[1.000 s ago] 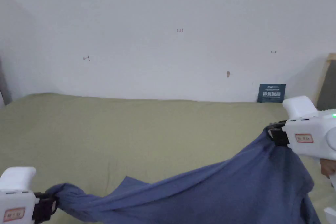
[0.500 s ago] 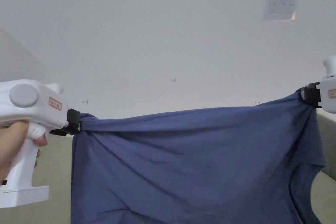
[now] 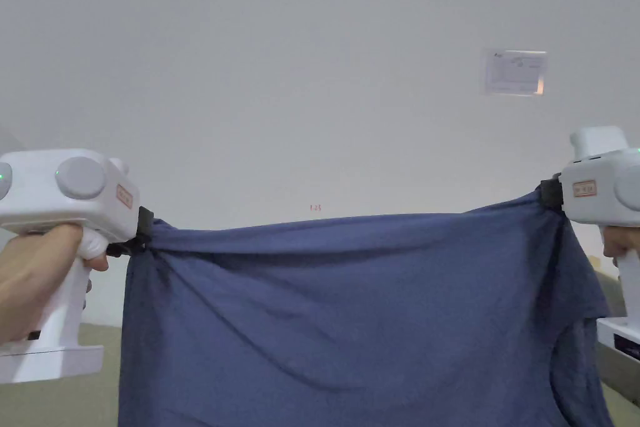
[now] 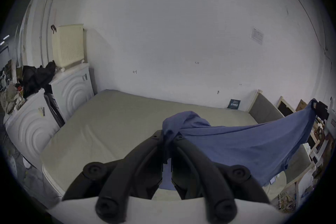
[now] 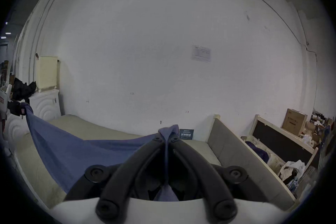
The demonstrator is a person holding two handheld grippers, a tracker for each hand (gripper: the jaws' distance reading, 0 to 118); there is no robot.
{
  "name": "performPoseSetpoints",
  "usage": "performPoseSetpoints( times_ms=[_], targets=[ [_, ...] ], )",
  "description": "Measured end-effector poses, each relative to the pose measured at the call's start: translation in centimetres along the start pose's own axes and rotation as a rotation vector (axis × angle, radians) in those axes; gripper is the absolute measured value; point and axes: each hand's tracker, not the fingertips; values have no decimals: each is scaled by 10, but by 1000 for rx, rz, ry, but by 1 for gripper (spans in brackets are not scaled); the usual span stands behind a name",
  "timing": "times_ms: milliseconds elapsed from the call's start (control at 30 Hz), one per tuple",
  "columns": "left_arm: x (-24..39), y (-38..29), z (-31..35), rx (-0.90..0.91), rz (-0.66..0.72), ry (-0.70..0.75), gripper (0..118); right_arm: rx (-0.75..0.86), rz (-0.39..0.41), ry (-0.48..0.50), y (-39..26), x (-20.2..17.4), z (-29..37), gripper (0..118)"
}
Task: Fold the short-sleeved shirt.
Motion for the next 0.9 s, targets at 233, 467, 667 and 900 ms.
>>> performPoseSetpoints(
  times_ms=[233, 467, 667, 900],
  targets=[
    [30, 50, -50, 65, -3, 64, 8, 21, -31, -29, 30, -1, -68, 0],
    [53, 80, -113, 106, -37, 110, 8, 39, -17, -66, 47, -1, -140, 0],
    [60, 78, -174, 94, -70, 119, 8, 22, -35, -90, 33, -13, -191, 0],
    [54, 20, -248, 17, -75, 135, 8, -87, -46, -69, -45, -26, -240, 0]
  ],
)
